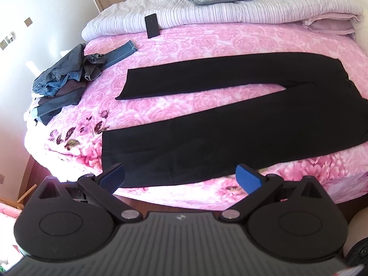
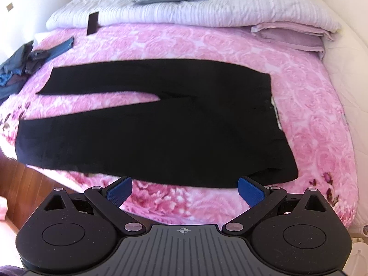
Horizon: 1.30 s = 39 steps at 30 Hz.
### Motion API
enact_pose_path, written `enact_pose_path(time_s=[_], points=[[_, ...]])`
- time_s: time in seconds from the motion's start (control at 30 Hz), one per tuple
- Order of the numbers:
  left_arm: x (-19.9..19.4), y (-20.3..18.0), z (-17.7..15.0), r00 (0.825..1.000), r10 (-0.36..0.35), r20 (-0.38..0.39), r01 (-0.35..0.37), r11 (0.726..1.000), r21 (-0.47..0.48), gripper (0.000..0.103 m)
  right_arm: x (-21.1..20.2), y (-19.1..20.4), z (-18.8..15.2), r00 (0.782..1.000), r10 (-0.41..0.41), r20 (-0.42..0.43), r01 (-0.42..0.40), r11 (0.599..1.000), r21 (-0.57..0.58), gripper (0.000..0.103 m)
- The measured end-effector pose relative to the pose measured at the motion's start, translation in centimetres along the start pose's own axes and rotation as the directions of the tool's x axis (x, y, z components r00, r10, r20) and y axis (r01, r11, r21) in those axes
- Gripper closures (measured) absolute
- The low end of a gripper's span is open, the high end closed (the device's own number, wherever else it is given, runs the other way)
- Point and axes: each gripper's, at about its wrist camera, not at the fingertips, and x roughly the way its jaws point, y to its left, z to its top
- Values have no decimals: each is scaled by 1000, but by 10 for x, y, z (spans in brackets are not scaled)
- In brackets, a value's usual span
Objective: Fold clothes
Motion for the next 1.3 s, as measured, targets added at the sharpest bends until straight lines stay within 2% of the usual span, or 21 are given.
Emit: enact_pose_path(time_s=[0.1, 0.2, 0.33, 0.43, 0.53, 0.63, 0.8, 0.93, 1.0, 1.1, 1.13, 1.17, 1.27, 1.3], points=[[0, -1, -9, 1000, 15, 10, -15, 1000, 20, 2, 8, 5, -7, 1000, 2, -12, -3, 999, -38, 2], [2, -3, -23, 998, 35, 48, -38, 996, 80, 2, 17, 11, -18, 1000, -16, 4, 17, 990, -140, 2], [17, -10, -52, 990, 74, 120, -101, 965, 243, 2, 38, 21, -40, 996, -81, 40, 90, 935, -342, 2], [43, -15, -84, 979, 106, 172, -166, 909, 382, 3, 57, 26, -59, 991, -111, 69, 130, 870, -476, 2], [84, -15, -123, 961, 151, 232, -250, 834, 491, 5, 80, 32, -78, 986, -127, 110, 167, 797, -581, 2], [135, -11, -153, 941, 199, 275, -323, 776, 542, 6, 112, 39, -87, 980, -144, 138, 199, 750, -631, 2], [229, 4, -185, 914, 236, 330, -398, 680, 615, 8, 169, 52, -99, 969, -168, 184, 249, 670, -699, 2], [290, 26, -198, 885, 259, 387, -460, 614, 641, 15, 213, 65, -104, 958, -183, 220, 286, 609, -740, 2], [310, 34, -198, 868, 268, 419, -492, 585, 645, 19, 228, 67, -103, 957, -187, 223, 291, 599, -746, 2], [326, 41, -195, 856, 258, 448, -513, 527, 677, 32, 245, 65, -99, 957, -193, 218, 291, 602, -743, 2], [328, 43, -193, 858, 253, 448, -512, 511, 691, 46, 249, 63, -98, 957, -196, 216, 291, 607, -739, 2], [328, 46, -191, 864, 245, 440, -502, 497, 708, 67, 250, 60, -96, 955, -201, 217, 295, 609, -736, 2], [314, 56, -183, 889, 200, 412, -455, 485, 747, 93, 250, 48, -91, 946, -220, 240, 325, 611, -722, 2], [308, 60, -179, 892, 192, 408, -448, 488, 749, 96, 250, 42, -90, 942, -226, 248, 336, 612, -716, 2]])
